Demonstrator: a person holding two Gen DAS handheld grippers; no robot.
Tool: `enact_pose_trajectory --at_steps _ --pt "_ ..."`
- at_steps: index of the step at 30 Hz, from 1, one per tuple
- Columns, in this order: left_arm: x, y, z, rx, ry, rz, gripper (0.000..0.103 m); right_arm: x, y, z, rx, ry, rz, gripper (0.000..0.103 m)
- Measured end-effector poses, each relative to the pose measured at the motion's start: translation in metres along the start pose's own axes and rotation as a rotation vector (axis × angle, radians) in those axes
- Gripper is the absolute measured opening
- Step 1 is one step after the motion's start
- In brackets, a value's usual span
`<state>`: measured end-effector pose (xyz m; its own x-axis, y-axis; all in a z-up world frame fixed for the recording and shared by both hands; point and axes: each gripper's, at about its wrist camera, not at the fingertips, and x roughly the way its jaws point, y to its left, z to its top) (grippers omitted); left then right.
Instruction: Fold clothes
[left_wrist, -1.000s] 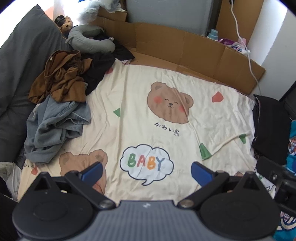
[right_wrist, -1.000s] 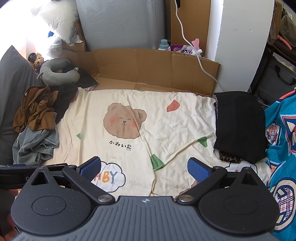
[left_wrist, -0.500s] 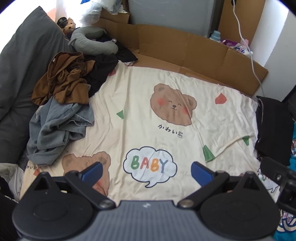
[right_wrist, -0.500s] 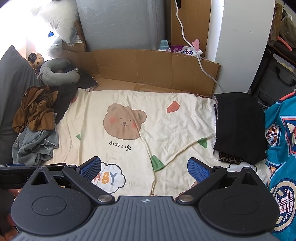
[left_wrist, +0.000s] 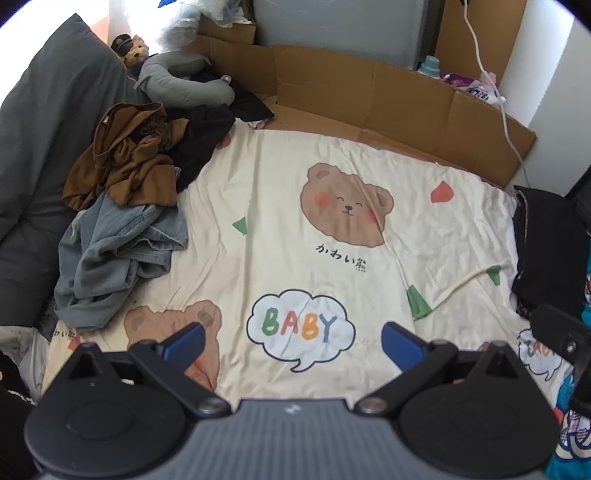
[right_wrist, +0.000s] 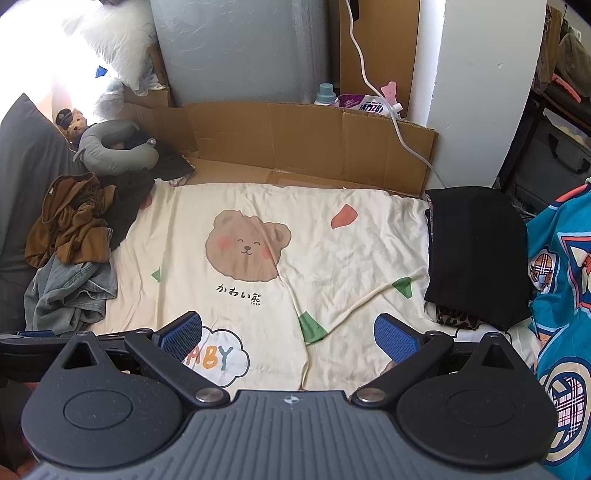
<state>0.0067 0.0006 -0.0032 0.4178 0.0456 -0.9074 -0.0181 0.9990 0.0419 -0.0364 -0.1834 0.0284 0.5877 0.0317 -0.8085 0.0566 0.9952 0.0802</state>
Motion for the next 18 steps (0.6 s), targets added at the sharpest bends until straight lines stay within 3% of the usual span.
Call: enact_pose_trajectory --at_steps 18 --pt "0.0037 -0.0011 0.0004 -0.011 0.02 -0.006 0.103 -0.0009 -0.0001 0.0005 -0.002 -0.006 -0.001 0.103"
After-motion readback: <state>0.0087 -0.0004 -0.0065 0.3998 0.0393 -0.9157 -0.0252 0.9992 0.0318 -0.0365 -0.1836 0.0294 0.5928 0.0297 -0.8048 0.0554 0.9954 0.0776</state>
